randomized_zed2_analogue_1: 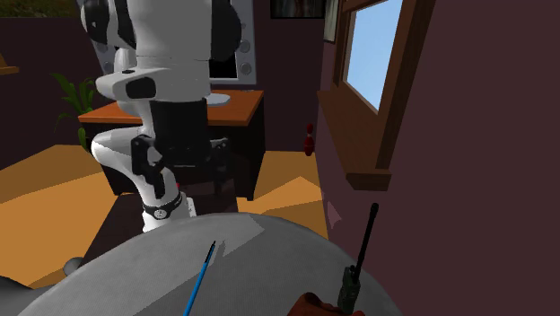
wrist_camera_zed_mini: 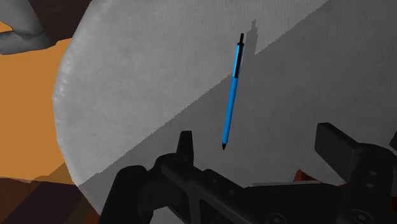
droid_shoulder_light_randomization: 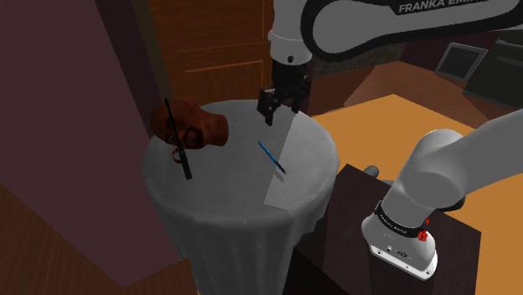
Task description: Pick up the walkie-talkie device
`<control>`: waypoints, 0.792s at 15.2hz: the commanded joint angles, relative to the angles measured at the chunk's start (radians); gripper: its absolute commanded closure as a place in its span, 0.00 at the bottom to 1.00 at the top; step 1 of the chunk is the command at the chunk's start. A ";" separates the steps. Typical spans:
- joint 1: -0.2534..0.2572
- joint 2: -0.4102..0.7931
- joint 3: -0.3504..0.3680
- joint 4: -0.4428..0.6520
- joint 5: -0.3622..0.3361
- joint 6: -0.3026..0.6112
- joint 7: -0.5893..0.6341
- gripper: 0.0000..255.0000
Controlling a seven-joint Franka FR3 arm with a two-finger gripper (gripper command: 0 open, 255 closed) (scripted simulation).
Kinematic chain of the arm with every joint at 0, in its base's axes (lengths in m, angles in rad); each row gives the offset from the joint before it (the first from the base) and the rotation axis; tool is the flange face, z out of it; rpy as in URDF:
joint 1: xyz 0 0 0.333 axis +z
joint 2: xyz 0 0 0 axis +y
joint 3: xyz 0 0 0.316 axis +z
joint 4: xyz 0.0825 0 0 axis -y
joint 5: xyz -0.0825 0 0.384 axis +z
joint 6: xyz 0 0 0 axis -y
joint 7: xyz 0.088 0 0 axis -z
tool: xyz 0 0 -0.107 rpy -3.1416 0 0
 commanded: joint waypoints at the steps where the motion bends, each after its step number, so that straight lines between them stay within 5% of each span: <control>1: -0.004 0.037 0.051 0.012 0.001 0.052 0.067 0.00; 7: -0.050 0.202 0.215 0.112 -0.061 0.179 0.279 0.00; 12: -0.113 0.381 0.365 0.238 -0.206 0.246 0.496 0.00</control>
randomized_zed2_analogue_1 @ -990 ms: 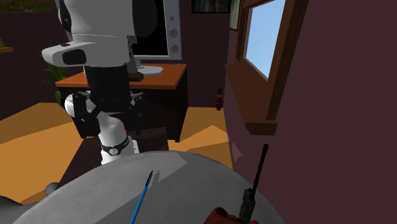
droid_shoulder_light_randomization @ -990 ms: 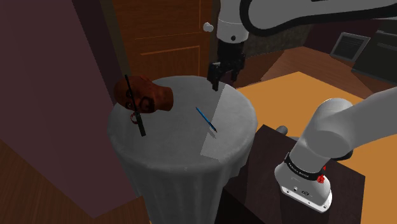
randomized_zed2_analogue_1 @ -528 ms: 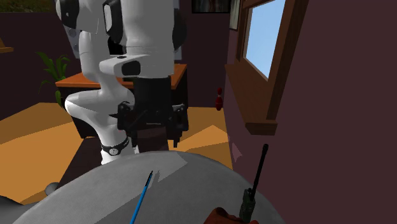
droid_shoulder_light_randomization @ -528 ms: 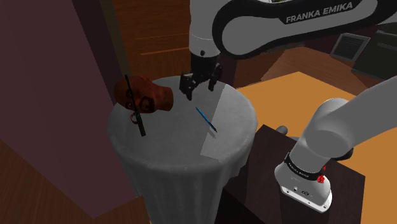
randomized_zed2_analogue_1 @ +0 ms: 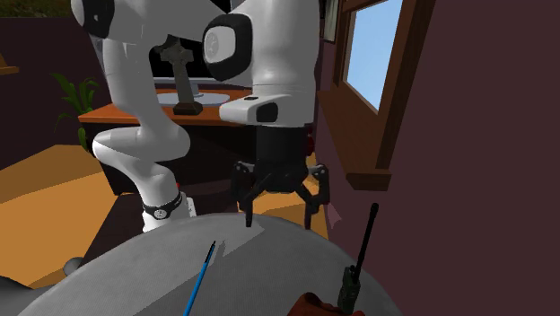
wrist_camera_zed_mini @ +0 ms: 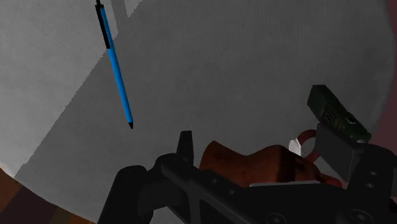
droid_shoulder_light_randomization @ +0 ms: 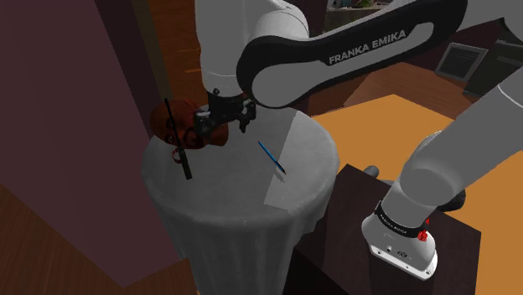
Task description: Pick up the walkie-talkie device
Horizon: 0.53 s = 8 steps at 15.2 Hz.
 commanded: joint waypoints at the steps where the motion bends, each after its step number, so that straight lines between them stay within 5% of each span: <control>1: -0.024 0.078 0.060 0.054 -0.077 0.018 0.098 0.00; 5: -0.039 0.283 0.163 0.200 -0.302 0.000 0.318 0.00; 8: 0.027 0.454 0.177 0.333 -0.489 -0.057 0.470 0.00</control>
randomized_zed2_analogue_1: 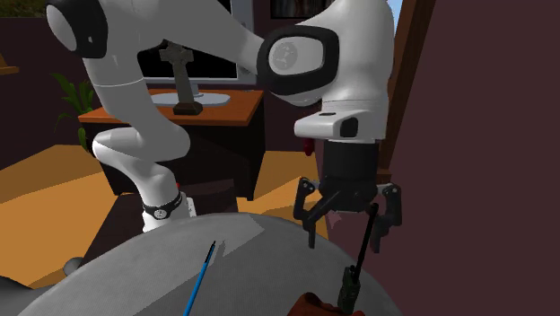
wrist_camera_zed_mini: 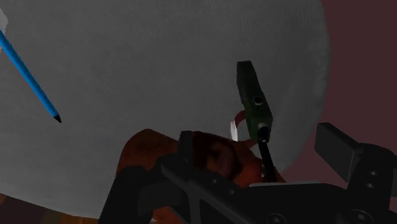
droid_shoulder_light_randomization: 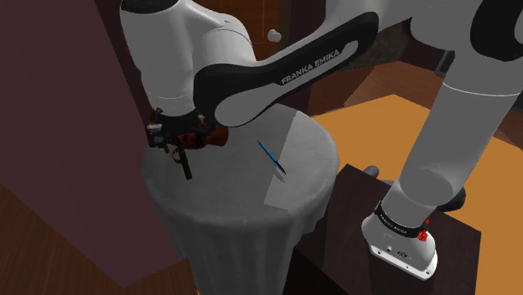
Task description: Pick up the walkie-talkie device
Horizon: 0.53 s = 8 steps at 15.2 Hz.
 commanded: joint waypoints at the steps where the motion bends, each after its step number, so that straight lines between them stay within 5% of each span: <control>1: 0.035 0.070 -0.004 0.060 -0.079 -0.026 0.061 0.00; 8: 0.047 0.105 -0.022 -0.003 -0.131 0.046 0.117 0.00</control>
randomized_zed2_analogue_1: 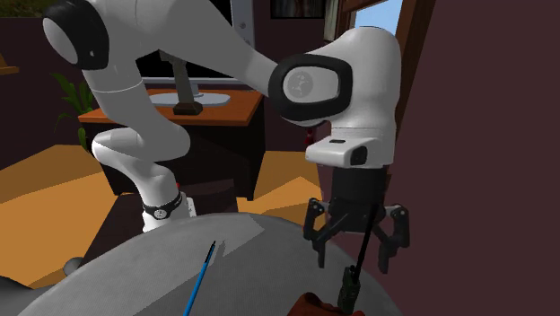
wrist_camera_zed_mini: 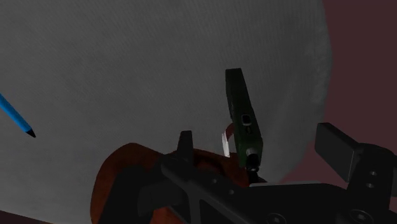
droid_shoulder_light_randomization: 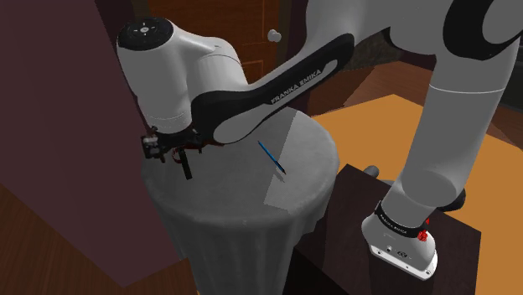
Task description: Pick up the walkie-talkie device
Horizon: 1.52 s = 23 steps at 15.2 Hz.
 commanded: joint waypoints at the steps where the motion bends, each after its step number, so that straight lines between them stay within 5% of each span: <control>1: -0.002 0.001 -0.002 -0.015 -0.006 0.015 0.008 0.00; 2: -0.002 0.001 -0.002 -0.015 -0.006 0.015 0.007 0.00; 3: -0.002 0.000 -0.002 -0.016 -0.005 0.016 0.007 1.00; 12: -0.002 0.001 -0.002 -0.015 -0.006 0.015 0.008 1.00; 23: -0.013 -0.046 0.018 0.081 0.065 -0.092 -0.072 1.00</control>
